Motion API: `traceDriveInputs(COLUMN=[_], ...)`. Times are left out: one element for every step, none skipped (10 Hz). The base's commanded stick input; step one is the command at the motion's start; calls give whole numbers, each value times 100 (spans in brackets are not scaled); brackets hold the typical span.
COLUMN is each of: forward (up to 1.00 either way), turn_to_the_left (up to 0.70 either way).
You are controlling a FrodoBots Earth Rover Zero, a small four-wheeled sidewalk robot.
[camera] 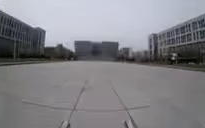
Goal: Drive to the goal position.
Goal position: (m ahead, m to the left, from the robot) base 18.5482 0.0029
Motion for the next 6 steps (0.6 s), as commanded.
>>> traceDriveInputs(forward=[100, 100, 100, 100, 100, 100], turn_to_the_left=[0, 0, 0, 0, 0, 0])
